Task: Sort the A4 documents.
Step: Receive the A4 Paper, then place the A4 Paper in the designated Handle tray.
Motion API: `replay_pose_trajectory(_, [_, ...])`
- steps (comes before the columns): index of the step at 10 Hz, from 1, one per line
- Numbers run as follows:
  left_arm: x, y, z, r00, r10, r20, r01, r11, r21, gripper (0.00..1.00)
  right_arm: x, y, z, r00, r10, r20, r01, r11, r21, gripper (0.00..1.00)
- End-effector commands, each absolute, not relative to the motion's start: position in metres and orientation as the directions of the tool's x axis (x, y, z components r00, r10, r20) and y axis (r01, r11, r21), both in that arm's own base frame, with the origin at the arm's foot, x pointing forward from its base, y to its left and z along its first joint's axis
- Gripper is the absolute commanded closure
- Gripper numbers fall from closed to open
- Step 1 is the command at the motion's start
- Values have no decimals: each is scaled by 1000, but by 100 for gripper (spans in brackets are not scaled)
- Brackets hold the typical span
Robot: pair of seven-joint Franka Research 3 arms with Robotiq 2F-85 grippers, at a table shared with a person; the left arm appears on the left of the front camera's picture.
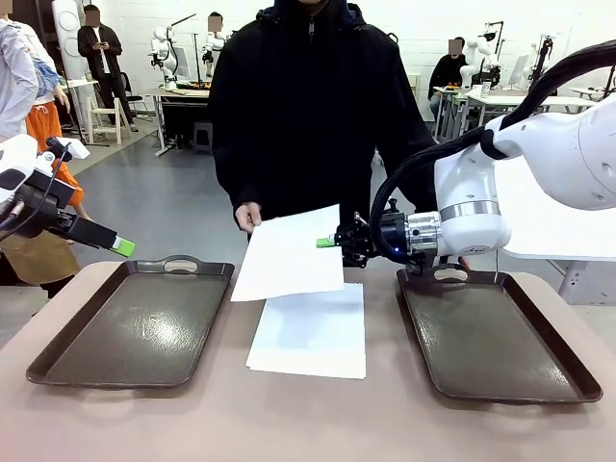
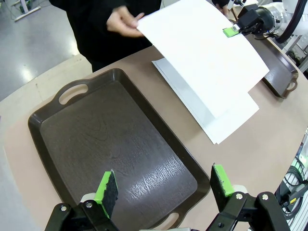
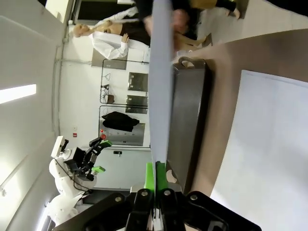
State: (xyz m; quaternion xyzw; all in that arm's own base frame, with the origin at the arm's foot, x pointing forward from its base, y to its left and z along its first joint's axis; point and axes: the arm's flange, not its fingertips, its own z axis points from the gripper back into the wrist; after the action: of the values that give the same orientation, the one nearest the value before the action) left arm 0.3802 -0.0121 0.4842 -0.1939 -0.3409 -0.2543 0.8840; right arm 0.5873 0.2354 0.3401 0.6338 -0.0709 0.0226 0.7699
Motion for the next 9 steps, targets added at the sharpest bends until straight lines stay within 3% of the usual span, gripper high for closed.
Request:
replay_pose_trajectory(1, [381, -11, 482, 637, -317, 703, 585, 792, -173, 0, 586, 235, 336, 989, -67, 133, -116, 209, 971, 100])
replay_pose_trajectory(9, [381, -11, 482, 637, -317, 703, 585, 792, -173, 0, 586, 235, 336, 989, -67, 133, -116, 209, 971, 100])
